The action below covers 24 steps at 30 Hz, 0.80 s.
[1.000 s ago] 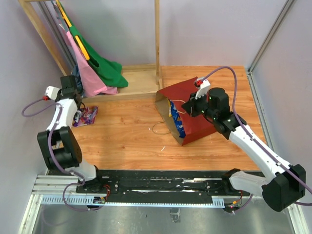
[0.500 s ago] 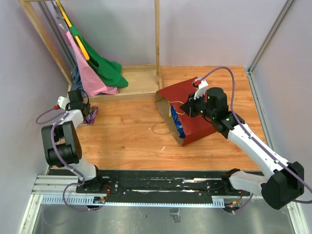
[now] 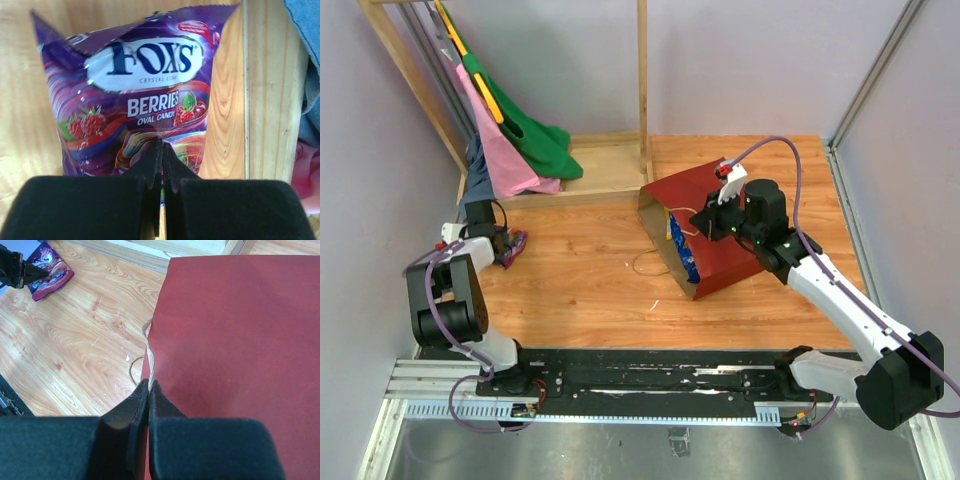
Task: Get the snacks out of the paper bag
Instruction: Place the snack at the center of the board.
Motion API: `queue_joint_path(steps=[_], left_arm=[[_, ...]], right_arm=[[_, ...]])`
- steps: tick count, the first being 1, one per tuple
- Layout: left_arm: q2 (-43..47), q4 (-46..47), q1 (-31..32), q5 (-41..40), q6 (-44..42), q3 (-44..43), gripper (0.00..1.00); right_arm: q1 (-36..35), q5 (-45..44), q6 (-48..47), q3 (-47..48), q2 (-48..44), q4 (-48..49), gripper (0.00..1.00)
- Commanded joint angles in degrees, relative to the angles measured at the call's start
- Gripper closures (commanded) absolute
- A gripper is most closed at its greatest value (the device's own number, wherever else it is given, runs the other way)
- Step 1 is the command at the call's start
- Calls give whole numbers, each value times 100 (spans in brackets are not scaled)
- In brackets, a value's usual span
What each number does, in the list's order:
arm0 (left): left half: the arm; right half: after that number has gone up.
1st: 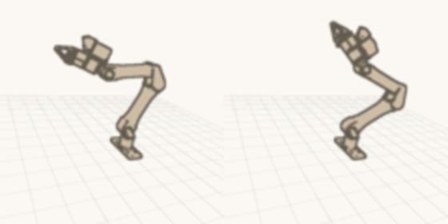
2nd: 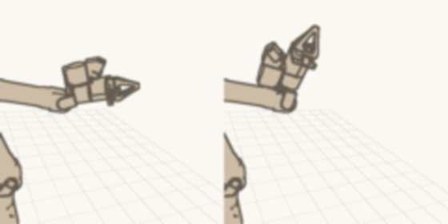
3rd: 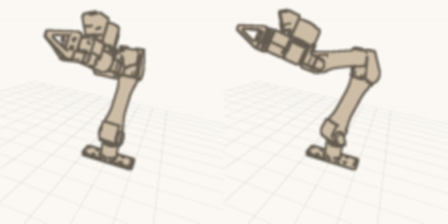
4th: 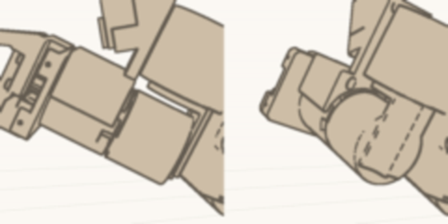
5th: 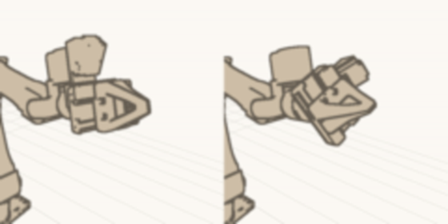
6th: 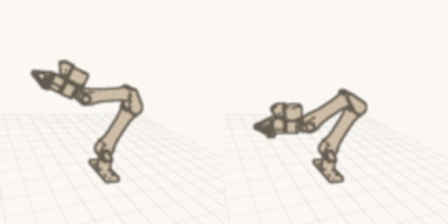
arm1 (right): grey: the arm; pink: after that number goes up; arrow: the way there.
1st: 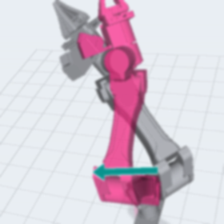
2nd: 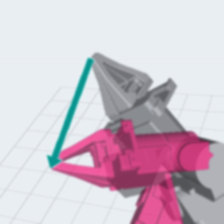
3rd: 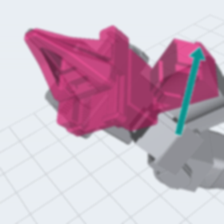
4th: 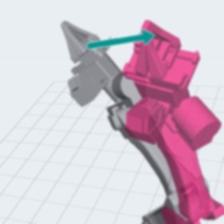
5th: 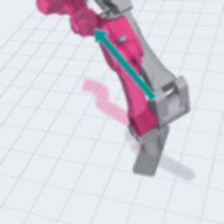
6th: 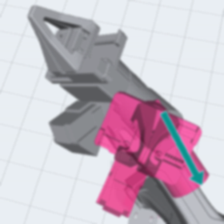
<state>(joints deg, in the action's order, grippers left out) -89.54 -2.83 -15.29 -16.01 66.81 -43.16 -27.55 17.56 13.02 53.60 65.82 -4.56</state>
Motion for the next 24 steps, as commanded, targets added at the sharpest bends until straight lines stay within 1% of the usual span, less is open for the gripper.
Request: queue_joint_path(steps=[1, 5, 8, 12, 16, 18, 20, 24], left_arm=[[268, -756, -27, -368, 266, 216, 99], [684, -339, -28, -120, -306, 112, 99], [1118, -463, -31, -29, -662, -260, 99], [1698, -951, -31, -283, -675, -574, 97], [2039, -989, -27, -354, -496, -253, 95], [1928, -866, -27, -371, -352, 23, 96], [1580, -819, -35, -320, -221, 198, 98], [674, -994, -62, 208, 117, 207, 99]], right_arm=[[116, 15, -67, -32, -65, 63, 99], [110, 5, -64, -35, -112, 52, 99], [110, 36, -54, -23, -122, 34, 99], [110, 37, -50, -25, -161, 43, 99], [105, 54, -41, -39, -182, 45, 99], [109, 76, -23, -51, -182, 51, 99], [110, 97, -19, -54, -199, 51, 99], [110, 86, -36, -44, -228, 31, 99]])
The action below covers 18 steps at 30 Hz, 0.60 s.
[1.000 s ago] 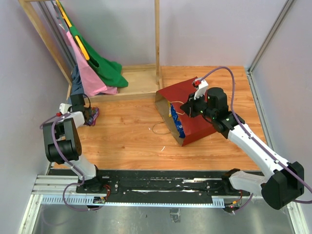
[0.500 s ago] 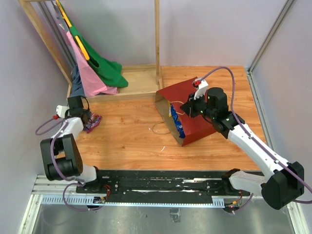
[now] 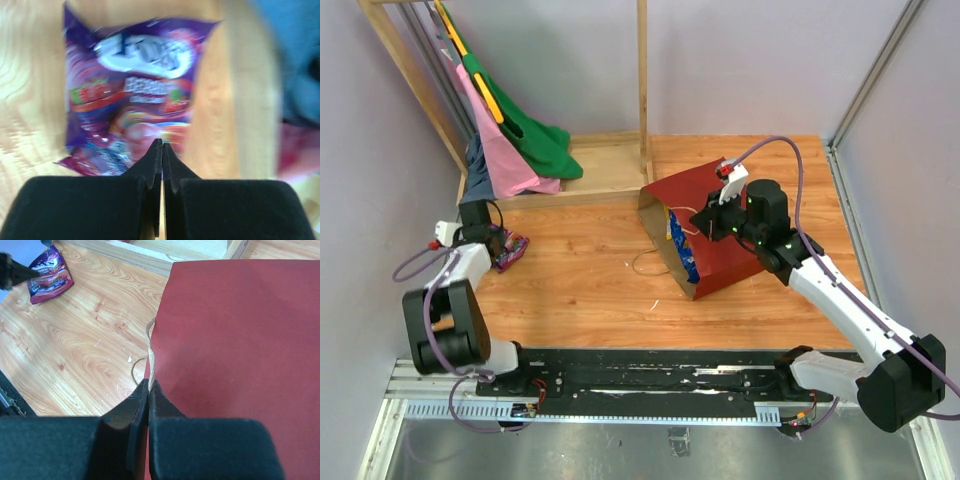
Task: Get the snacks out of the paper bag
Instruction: Place the snack at the center of the board.
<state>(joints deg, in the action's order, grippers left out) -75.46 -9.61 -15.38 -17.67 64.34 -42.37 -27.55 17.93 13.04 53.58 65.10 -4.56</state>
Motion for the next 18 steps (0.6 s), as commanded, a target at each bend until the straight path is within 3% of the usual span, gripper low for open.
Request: queue_joint_path(steps=[1, 5, 12, 18], left_arm=[[-887, -368, -55, 496, 444, 117, 99], [-1013, -276, -53, 576, 553, 218, 100], [-748, -369, -53, -62, 598, 259, 99], [-1216, -330, -54, -150, 690, 67, 99]], right_arm=[[110, 38, -44, -37, -168, 26, 99], [110, -8, -63, -50, -191, 16, 99], [110, 33, -34, -58, -141, 36, 99], [110, 5, -55, -49, -183, 13, 99]])
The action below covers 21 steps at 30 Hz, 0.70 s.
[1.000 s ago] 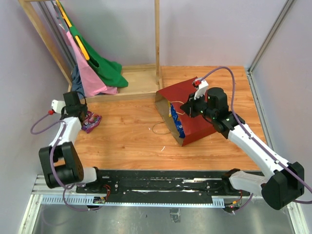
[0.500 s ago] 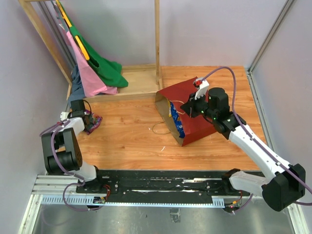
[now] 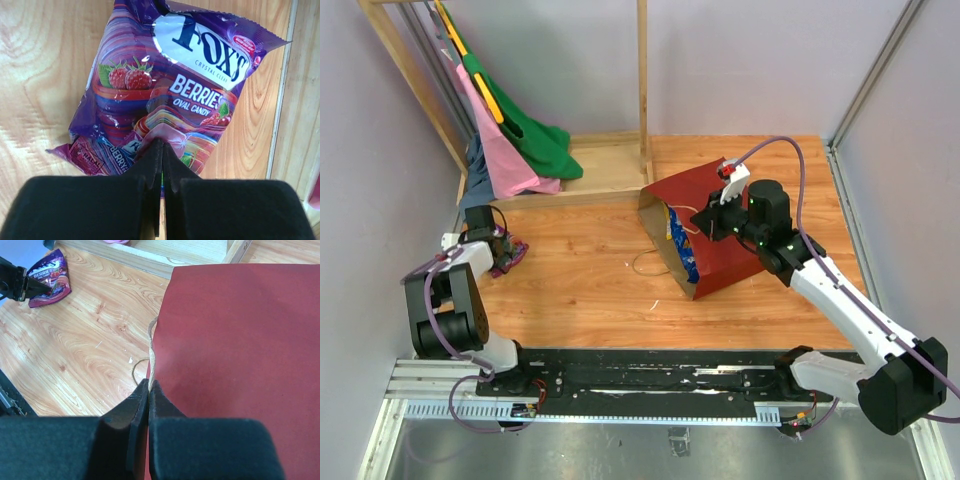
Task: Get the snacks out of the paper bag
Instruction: Place the snack at the center of the board.
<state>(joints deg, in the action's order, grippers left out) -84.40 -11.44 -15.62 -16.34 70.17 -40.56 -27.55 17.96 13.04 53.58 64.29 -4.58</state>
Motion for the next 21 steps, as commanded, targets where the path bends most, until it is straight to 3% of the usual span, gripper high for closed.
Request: queue_joint_path(steps=[1, 21], left_arm=[[-421, -164, -31, -294, 134, -164, 99], [-1769, 41, -46, 235, 642, -1204, 99]], right_arm=[[110, -13, -61, -49, -115, -2, 99], [110, -156, -170, 12, -8, -73, 99]])
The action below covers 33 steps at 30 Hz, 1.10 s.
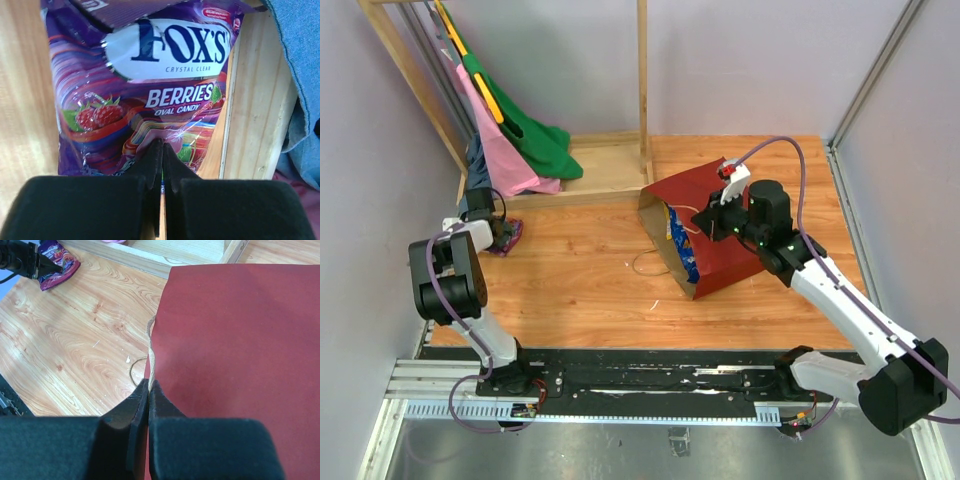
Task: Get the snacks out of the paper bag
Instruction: Place the snack at the center of the board.
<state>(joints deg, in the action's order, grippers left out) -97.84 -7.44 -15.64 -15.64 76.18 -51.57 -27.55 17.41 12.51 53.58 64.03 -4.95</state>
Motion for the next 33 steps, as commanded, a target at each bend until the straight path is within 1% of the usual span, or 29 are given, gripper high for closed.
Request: queue_joint_path(steps=[1, 6, 10, 13, 15, 16, 17, 18, 19, 20, 21, 22, 25, 29, 32, 33], left_arm=[[-469, -367, -44, 193, 56, -166, 99], [-549, -379, -45, 219, 173, -375, 99], [-383, -238, -82, 261, 352, -335, 99], [-166, 3, -121, 352, 311, -337, 95], [2, 253, -140, 482, -50, -410, 86], [87, 387, -141, 585, -287, -460, 78], [186, 608, -141, 780, -689, -493, 68], [280, 779, -148, 1004, -934, -515, 55], [389, 878, -145, 1248, -1099, -528, 36], [507, 926, -143, 1458, -1192, -529, 19], [609, 912, -141, 1668, -1262, -529, 8], [727, 865, -130, 1858, -1305, -518, 3], [1152, 751, 104, 2070, -1451, -322, 1], [1936, 616, 809, 1672, -1639, 216, 1], [2494, 623, 1487, 1312, -1632, 804, 1], [2680, 754, 1700, 1203, -1590, 1053, 1]], right_arm=[[110, -106, -126, 10, 40, -40, 99], [110, -115, -149, 26, 126, -58, 99], [110, -115, -164, 49, 145, -66, 99], [112, -115, -164, 58, 156, -81, 99], [110, -96, -153, 64, 176, -61, 99], [110, -71, -148, 71, 186, -55, 99], [110, -49, -140, 79, 197, -46, 99], [110, -26, -130, 70, 215, -36, 99], [114, -15, -122, 69, 223, -23, 99], [110, -5, -112, 65, 241, -4, 99], [110, -1, -104, 65, 254, 13, 99], [110, 12, -93, 72, 269, 20, 99], [112, 77, -58, 82, 315, 44, 99], [110, 122, 3, 58, 345, 99, 99], [110, 101, 3, 51, 315, 90, 99], [110, 97, 3, 39, 294, 91, 99]])
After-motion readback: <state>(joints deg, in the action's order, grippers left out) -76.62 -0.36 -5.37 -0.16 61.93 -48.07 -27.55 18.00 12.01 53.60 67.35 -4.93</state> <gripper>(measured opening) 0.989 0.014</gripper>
